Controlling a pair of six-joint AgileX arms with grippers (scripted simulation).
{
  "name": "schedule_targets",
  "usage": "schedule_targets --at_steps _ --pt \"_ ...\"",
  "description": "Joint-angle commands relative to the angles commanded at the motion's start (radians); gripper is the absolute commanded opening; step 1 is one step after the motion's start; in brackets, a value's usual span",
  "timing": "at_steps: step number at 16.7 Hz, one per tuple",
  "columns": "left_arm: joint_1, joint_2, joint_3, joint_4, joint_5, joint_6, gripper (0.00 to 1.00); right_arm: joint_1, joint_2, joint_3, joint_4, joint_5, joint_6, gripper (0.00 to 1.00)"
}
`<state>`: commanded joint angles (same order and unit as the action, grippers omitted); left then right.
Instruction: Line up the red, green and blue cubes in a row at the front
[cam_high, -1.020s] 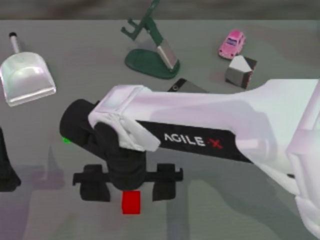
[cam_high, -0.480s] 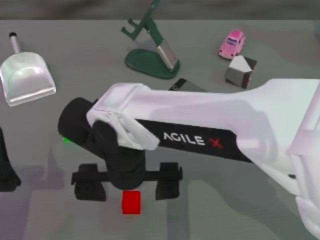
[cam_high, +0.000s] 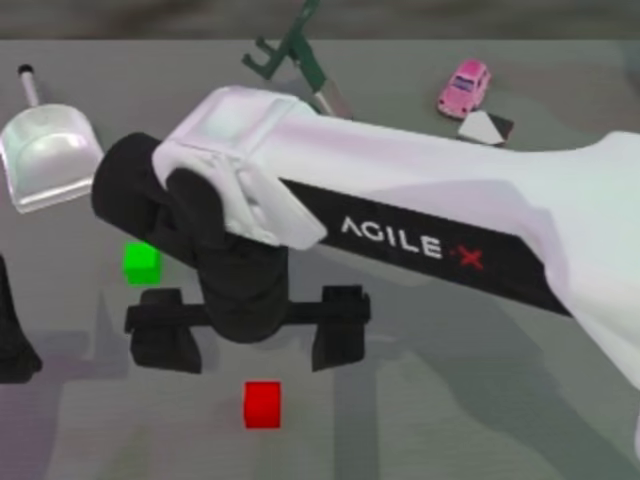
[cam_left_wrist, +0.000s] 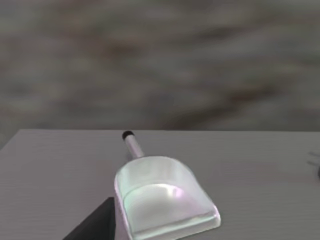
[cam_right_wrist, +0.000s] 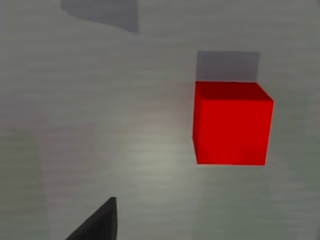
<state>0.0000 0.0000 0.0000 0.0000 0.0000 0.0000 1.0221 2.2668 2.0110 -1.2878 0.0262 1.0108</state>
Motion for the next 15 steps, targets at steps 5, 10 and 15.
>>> schedule_targets --at_steps 5,10,15 --pt "-0.001 0.008 0.008 -0.005 0.0 -0.002 1.0 -0.01 -0.006 -0.011 0.008 0.004 -0.007 1.0" --pt "-0.025 0.172 0.168 -0.112 0.002 -0.031 1.0 -0.097 -0.209 -0.178 0.118 0.063 -0.121 1.0" --pt "-0.065 0.555 0.478 -0.326 0.0 -0.084 1.0 -0.278 -0.651 -0.525 0.326 0.127 -0.316 1.0"
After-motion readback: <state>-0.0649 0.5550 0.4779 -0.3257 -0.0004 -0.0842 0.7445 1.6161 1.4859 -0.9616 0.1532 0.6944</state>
